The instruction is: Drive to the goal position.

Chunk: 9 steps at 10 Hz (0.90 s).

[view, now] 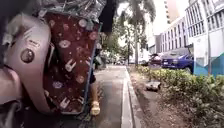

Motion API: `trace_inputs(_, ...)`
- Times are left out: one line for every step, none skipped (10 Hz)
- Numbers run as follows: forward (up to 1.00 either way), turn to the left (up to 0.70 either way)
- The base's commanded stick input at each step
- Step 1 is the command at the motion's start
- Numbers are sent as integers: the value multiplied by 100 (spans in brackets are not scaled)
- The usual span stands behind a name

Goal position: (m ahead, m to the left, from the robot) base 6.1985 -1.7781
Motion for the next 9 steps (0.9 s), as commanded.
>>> trace_inputs(3, 1)
trace_inputs(3, 1)
trace_inputs(3, 1)
trace_inputs(3, -6)
trace_inputs(3, -13)
trace_inputs(3, -13)
trace_inputs(3, -11)
trace_inputs(3, -4)
trace_inputs(3, -1)
